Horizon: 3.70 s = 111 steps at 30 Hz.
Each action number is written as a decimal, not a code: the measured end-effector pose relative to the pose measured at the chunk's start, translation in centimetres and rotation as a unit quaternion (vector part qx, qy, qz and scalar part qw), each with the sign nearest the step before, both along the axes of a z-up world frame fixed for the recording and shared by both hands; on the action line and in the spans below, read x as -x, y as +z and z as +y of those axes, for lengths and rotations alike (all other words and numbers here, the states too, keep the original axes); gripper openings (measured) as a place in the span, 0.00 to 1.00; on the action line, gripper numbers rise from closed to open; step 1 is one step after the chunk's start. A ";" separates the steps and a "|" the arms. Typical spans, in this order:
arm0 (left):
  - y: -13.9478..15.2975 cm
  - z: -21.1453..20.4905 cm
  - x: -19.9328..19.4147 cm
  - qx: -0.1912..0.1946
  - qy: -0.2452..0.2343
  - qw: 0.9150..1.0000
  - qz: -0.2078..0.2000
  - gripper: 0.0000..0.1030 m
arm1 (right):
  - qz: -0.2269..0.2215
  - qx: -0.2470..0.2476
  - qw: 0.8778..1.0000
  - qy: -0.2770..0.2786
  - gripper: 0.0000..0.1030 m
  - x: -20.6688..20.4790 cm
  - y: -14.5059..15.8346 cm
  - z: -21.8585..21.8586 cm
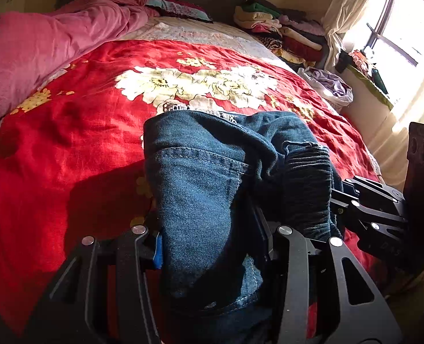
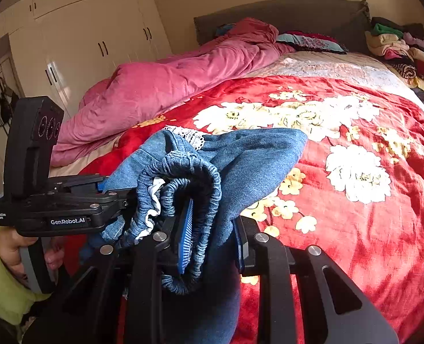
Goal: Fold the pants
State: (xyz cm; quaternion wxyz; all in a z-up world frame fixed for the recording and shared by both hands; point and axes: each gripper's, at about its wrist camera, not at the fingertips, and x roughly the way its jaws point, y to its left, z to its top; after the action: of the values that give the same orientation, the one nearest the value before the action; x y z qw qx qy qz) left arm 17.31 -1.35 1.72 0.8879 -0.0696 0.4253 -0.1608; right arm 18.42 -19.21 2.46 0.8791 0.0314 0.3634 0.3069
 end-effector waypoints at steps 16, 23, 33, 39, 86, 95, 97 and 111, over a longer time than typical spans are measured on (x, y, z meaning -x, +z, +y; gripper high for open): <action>-4.3 1.6 -1.0 0.028 0.010 0.999 0.040 0.52 | 0.081 0.019 0.995 -0.058 0.41 -1.4 -5.0 -1.3; -4.3 1.7 -0.9 0.030 0.013 0.999 0.036 0.54 | 0.078 0.033 0.994 -0.066 0.44 -1.4 -4.8 -1.0; -2.7 2.0 0.2 0.024 0.020 0.999 0.022 0.57 | 0.073 0.038 0.993 -0.082 0.55 -0.8 -3.7 -1.6; -0.6 2.5 1.5 0.018 0.026 1.000 -0.001 0.63 | 0.048 0.034 0.994 -0.095 0.62 0.7 -2.0 -2.3; -0.3 2.0 16.8 -0.045 0.065 0.996 -0.034 0.91 | -0.058 0.094 0.983 -0.150 0.96 17.1 0.2 -3.2; -0.6 2.6 16.6 -0.047 0.080 0.995 -0.025 0.91 | -0.035 0.095 0.985 -0.141 0.96 16.9 -1.2 -2.5; -0.6 2.7 16.6 -0.047 0.081 0.995 -0.025 0.91 | -0.037 0.096 0.985 -0.140 0.96 16.9 -1.1 -2.4; -0.3 3.2 16.7 -0.051 0.086 0.995 -0.027 0.91 | -0.037 0.094 0.985 -0.142 0.96 17.0 -0.8 -2.2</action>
State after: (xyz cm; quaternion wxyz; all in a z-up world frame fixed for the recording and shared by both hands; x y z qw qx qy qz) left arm 0.60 1.87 1.38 0.9119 -0.0560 0.4015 -0.0631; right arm 1.40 -21.38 1.69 0.9257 -0.0112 0.3493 0.1444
